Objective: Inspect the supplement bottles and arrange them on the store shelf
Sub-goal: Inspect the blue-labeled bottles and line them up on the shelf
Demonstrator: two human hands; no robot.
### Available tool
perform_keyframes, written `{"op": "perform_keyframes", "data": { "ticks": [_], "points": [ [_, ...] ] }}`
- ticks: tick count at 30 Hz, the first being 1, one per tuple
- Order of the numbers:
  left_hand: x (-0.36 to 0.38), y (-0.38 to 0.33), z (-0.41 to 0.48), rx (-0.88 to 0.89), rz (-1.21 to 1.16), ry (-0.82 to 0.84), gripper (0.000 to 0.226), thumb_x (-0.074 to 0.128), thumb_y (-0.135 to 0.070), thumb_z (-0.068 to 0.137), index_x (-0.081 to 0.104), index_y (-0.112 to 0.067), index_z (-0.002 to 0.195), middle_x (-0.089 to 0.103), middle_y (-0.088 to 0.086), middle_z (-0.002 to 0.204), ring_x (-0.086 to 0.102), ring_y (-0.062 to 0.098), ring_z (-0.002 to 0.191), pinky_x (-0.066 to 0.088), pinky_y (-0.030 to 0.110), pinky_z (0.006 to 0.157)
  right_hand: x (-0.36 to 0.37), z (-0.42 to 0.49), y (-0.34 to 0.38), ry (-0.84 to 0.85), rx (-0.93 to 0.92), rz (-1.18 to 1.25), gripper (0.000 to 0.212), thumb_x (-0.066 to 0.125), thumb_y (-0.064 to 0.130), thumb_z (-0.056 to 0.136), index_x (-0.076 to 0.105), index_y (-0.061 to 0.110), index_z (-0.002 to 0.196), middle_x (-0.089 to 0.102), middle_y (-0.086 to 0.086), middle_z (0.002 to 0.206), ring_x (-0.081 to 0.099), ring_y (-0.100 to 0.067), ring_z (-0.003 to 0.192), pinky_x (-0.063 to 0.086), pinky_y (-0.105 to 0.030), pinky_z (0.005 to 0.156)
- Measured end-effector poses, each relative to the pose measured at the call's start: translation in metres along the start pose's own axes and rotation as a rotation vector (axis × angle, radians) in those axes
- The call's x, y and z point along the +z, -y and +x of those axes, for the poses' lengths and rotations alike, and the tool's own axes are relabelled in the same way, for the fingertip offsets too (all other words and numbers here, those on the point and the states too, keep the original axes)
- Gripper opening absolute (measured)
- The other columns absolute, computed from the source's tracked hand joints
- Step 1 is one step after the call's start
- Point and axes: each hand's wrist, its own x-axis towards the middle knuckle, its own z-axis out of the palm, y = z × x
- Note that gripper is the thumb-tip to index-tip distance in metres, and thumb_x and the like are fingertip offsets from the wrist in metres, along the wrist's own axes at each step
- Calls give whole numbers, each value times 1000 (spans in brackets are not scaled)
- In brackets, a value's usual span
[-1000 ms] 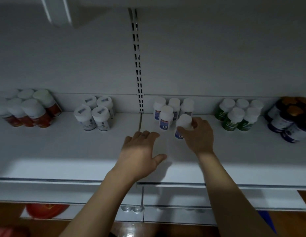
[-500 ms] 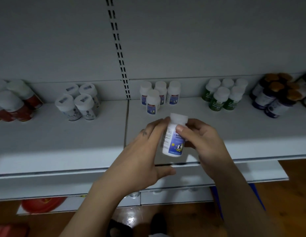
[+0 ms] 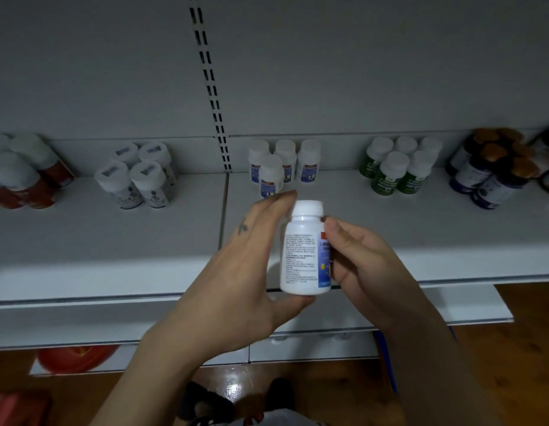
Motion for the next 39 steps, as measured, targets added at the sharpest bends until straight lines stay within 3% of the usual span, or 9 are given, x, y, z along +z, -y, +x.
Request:
{"op": "perform_keyframes", "data": {
  "ticks": [4,6,9,14,18,26,32,37,39],
  "points": [
    [-5,-1,-2,-11,10,-5,103,83,-41,69,20,-35,150,27,-22,147,36,-6,131,38,16,103,-2,2,2,126,21,6,43,74,49,77,76,17,106,72,-12,108,67,-24,102,54,-35,91],
    [-7,0,-3,-18,18,-3,105,84,-41,68,18,-36,150,26,-22,146,36,-4,130,40,20,104,-6,2,5,212,35,6,35,67,34,84,73,16,113,71,-10,113,67,-21,106,54,-32,93],
    [-11,2,-3,-21,29,15,107,82,-44,68,14,-37,151,26,-22,145,33,-2,134,36,16,105,-10,2,7,301,62,-26,46,52,9,86,55,7,132,67,-13,124,64,-26,114,54,-33,93],
    [-14,5,2,-16,51,54,103,79,-42,70,15,-40,150,29,-19,140,34,0,132,34,10,100,-10,4,7,334,96,-44,54,53,-3,83,48,10,136,62,-18,130,62,-31,117,53,-37,95],
    [-10,7,5,-16,90,74,90,69,-45,69,20,-39,144,34,-15,134,39,5,126,35,11,97,-11,8,6,228,103,-187,57,66,4,77,52,13,131,67,-17,120,66,-33,108,53,-46,95],
    [-7,9,10,-95,68,61,97,83,-52,61,25,-34,137,37,-20,127,41,-6,114,30,-1,91,-6,8,5,108,110,-202,54,76,7,67,60,11,118,72,-6,104,70,-22,97,57,-31,79],
    [-6,7,9,-78,28,40,102,86,-47,62,27,-29,144,37,-18,137,43,-1,124,37,14,100,-9,4,11,135,88,-242,62,84,15,61,60,16,119,70,-7,113,67,-26,107,57,-38,86],
    [-7,3,7,-71,33,63,102,83,-52,62,24,-36,144,34,-27,140,41,-5,124,37,13,99,-10,-1,17,141,54,-308,68,83,26,56,60,22,119,70,-3,113,67,-20,107,57,-35,84],
    [-8,2,7,-65,37,66,102,84,-53,62,24,-37,143,35,-27,140,42,-3,125,39,19,101,-11,-3,18,148,46,-313,67,84,24,56,61,23,119,69,-3,114,67,-20,107,58,-35,84]
  ]
}}
